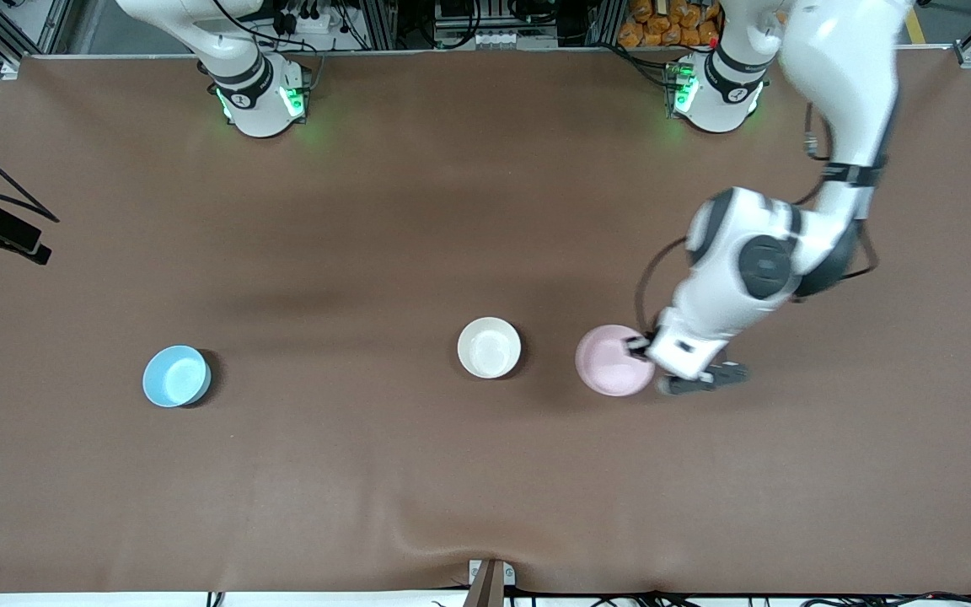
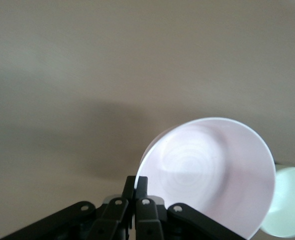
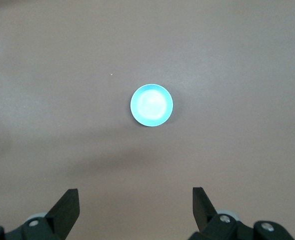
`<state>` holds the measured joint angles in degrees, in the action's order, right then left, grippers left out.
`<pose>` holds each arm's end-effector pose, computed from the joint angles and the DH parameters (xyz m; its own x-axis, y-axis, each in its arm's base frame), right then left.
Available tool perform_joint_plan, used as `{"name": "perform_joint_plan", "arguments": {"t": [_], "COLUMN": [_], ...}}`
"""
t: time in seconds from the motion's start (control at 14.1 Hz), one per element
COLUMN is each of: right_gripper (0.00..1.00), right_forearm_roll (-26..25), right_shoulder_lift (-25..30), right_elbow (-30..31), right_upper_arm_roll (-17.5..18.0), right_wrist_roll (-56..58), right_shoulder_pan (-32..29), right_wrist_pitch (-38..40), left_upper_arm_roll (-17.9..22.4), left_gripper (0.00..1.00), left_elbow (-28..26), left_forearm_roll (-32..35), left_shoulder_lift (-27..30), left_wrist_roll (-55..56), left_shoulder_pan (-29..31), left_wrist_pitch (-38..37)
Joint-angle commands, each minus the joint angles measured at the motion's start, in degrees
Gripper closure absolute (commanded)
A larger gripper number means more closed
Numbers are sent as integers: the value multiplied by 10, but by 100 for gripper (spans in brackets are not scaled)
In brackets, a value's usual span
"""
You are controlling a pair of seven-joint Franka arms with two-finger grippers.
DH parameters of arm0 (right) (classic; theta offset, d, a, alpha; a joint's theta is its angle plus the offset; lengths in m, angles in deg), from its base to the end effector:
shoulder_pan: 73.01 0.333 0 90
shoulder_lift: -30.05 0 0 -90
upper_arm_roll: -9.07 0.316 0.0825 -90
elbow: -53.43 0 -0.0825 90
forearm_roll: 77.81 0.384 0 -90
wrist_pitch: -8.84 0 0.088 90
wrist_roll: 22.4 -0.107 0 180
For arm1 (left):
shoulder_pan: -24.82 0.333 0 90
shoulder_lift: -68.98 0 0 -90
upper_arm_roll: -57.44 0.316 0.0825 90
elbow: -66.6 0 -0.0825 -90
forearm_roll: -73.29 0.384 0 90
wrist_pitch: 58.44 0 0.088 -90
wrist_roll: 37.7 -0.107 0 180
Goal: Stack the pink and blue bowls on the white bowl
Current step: 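Lift the pink bowl with the left gripper toward the white bowl, then lower the pink bowl into the white bowl while the right gripper reaches the blue bowl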
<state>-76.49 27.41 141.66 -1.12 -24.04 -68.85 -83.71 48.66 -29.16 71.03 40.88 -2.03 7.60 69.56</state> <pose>0.5704 -0.0554 0.6176 0.9905 -0.1340 0.0296 -0.1336 -0.9909 -0.0157 0.6176 -0.2892 0.3305 0.9775 0.2109 -0.0003 0.2092 -0.9694 0.1286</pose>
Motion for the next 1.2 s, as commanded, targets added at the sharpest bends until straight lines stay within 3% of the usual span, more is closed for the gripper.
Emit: {"name": "perform_joint_plan", "arguments": {"t": [0.0,0.28,0.71,1.13], "right_gripper": [0,0,0,0], "right_forearm_roll": [8,8,8,7], "right_shoulder_lift": [-3,-3,-3,-3], "right_elbow": [-9,-9,-9,-9], "right_upper_arm_roll": [4,4,4,4], "right_wrist_roll": [-4,-4,-4,-3], "right_shoulder_pan": [-7,-7,-7,-7], "right_wrist_pitch": [3,3,3,2], "left_upper_arm_roll": [5,8,11,11], "left_gripper": [100,100,100,100], "left_elbow": [62,135,129,118], "left_forearm_roll": [-14,-27,-24,-20], "left_shoulder_lift": [-43,-99,-144,-144], "left_wrist_roll": [63,143,150,141], "left_shoulder_pan": [-47,-115,-158,-150], "left_wrist_pitch": [-11,-11,72,72]}}
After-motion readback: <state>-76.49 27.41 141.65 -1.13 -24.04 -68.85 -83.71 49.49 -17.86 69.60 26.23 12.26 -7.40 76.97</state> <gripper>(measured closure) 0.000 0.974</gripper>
